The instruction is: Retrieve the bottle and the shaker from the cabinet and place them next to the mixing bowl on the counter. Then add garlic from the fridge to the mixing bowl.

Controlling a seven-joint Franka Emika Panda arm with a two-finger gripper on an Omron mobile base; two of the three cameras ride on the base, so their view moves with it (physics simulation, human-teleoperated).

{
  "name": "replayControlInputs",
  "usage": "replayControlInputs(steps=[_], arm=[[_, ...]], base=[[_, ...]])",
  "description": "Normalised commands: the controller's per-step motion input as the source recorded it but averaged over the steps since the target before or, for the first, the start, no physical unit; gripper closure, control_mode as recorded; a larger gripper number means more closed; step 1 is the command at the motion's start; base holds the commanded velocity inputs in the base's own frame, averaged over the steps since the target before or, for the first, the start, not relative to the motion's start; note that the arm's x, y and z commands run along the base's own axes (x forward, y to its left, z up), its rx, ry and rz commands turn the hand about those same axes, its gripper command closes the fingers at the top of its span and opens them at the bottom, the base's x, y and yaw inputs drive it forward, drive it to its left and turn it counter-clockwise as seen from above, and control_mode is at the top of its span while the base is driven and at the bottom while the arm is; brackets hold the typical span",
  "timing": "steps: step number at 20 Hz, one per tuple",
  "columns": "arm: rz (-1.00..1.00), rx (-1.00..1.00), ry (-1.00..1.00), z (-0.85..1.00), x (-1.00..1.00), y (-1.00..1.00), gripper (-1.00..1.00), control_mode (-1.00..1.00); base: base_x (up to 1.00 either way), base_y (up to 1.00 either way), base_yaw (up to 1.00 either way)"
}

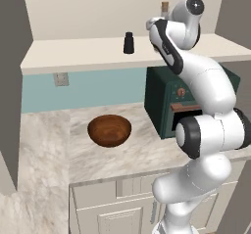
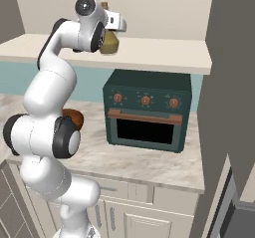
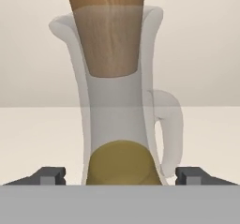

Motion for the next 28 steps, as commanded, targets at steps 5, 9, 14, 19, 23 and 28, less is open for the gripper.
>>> replayControlInputs(steps=[5, 9, 14, 19, 23, 28], arm=[[0.00, 0.00, 0.00, 0.00, 0.00, 0.00, 1.00, -1.00], [0.00, 0.00, 0.00, 0.00, 0.00, 0.00, 1.00, -1.00], [0.00, 0.00, 0.00, 0.00, -0.37, 0.00, 1.00, -1.00], [0.00, 0.00, 0.00, 0.00, -0.87, 0.00, 1.00, -1.00], [0.00, 0.00, 0.00, 0.00, -0.95, 0.00, 1.00, -1.00], [0.01, 0.00, 0.00, -0.03, -1.00, 0.03, 1.00, -1.00]], base=[[0.00, 0.00, 0.00], [0.00, 0.00, 0.00], [0.00, 0.00, 0.00], [0.00, 0.00, 0.00], [0.00, 0.00, 0.00], [0.00, 0.00, 0.00]])
